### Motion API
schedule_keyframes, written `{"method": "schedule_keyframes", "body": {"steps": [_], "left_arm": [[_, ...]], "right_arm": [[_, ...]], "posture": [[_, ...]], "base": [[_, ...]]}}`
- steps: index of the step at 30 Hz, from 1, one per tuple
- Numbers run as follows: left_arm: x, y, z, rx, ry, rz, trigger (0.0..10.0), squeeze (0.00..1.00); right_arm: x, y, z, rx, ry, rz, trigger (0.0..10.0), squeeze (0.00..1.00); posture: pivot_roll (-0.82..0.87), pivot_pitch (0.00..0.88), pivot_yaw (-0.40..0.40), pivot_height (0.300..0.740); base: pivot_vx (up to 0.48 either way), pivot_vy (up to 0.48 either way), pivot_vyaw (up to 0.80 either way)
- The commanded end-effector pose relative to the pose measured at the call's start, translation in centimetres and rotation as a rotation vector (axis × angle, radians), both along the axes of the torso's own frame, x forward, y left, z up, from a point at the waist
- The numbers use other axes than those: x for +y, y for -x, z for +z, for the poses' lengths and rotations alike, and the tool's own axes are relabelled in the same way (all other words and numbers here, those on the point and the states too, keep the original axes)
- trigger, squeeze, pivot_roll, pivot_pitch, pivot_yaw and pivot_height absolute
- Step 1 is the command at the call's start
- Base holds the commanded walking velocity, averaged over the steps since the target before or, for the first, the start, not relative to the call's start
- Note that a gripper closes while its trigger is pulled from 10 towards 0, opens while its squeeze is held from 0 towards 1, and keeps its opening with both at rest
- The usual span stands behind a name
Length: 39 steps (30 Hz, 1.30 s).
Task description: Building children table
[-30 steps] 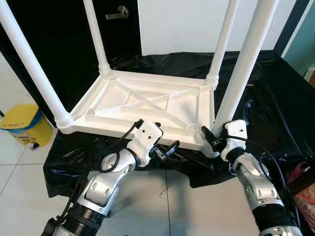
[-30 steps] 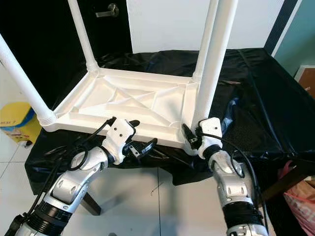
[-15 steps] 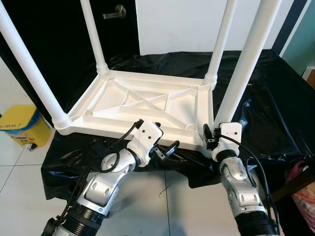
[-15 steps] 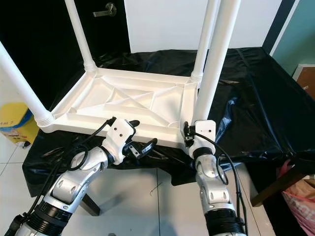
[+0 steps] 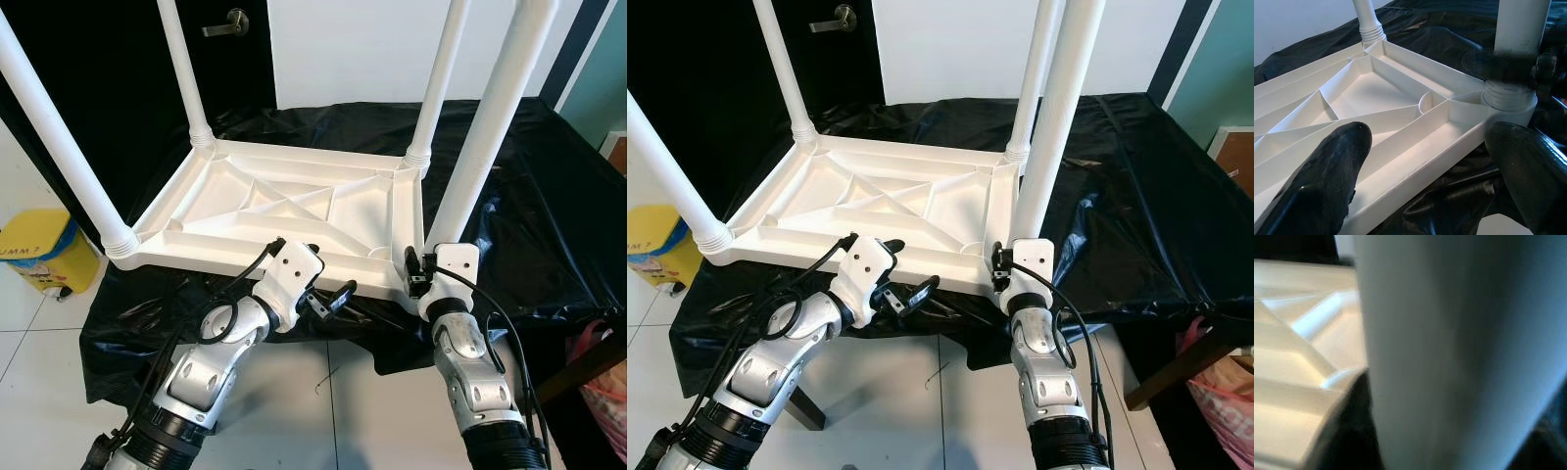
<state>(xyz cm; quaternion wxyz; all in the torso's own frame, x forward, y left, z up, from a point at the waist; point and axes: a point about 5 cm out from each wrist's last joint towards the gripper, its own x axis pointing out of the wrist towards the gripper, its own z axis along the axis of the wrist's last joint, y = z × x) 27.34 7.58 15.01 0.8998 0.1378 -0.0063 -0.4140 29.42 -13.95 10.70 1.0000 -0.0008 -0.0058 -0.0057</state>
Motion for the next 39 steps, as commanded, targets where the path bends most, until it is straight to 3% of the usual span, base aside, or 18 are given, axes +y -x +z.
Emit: {"method": "schedule_keyframes", "body": {"steps": [1,9,14,17,18,26,33,34,36,37,39], "left_arm": [[-0.1,0.1,0.0,0.008,-0.024,-0.038,10.0,0.0],[-0.1,0.1,-0.1,0.004,-0.028,-0.036,10.0,0.0],[-0.1,0.0,-0.1,0.001,-0.035,-0.041,10.0,0.0],[-0.1,0.1,-0.1,0.0,-0.036,-0.042,10.0,0.0],[-0.1,0.1,-0.1,-0.001,-0.037,-0.044,10.0,0.0],[-0.1,0.0,-0.1,-0.001,-0.042,-0.052,10.0,0.0],[-0.2,0.0,-0.1,-0.002,-0.043,-0.058,10.0,0.0],[-0.2,0.0,-0.1,-0.003,-0.044,-0.058,10.0,0.0],[-0.2,0.0,-0.1,-0.003,-0.044,-0.058,10.0,0.0],[-0.2,0.1,-0.1,-0.002,-0.044,-0.057,10.0,0.0],[-0.2,0.1,-0.1,0.0,-0.043,-0.056,10.0,0.0]], "right_arm": [[0.6,0.4,-1.5,0.074,0.003,0.032,10.0,1.0],[-0.6,0.4,-0.6,0.019,0.014,0.155,10.0,1.0],[-2.5,0.5,0.0,-0.018,0.051,0.32,10.0,1.0],[-2.6,0.5,0.0,-0.019,0.06,0.33,10.0,1.0],[-2.8,0.4,0.1,-0.02,0.061,0.36,10.0,0.0],[-3.6,-0.3,1.4,-0.05,0.1,0.525,10.0,0.0],[-3.5,-1.2,1.9,-0.067,0.125,0.559,10.0,0.0],[-3.5,-1.4,2.0,-0.067,0.132,0.565,6.2,0.0],[-3.5,-1.4,2.0,-0.067,0.132,0.565,6.2,0.0],[-3.7,-1.5,1.7,-0.051,0.145,0.568,0.0,0.0],[-3.9,-1.6,1.4,-0.033,0.159,0.561,0.0,0.0]], "posture": [[0.0,0.0,-0.008,0.74],[0.0,0.0,-0.005,0.74],[0.0,0.0,0.001,0.74],[0.0,0.0,0.001,0.74],[0.0,0.0,0.003,0.74],[0.0,0.0,0.011,0.74],[0.0,0.0,0.01,0.74],[0.0,0.0,0.01,0.74],[0.0,0.0,0.01,0.74],[0.0,0.0,0.005,0.74],[0.01,0.0,0.005,0.74]], "base": [[0.0,0.0,0.0],[0.0,0.0,0.0],[0.0,0.0,0.0],[0.0,0.0,0.0],[0.0,0.0,0.0],[0.0,0.0,0.0],[0.0,0.0,0.0],[0.0,0.0,0.0],[0.0,0.0,0.0],[0.0,0.0,0.0],[0.0,0.0,0.0]]}}
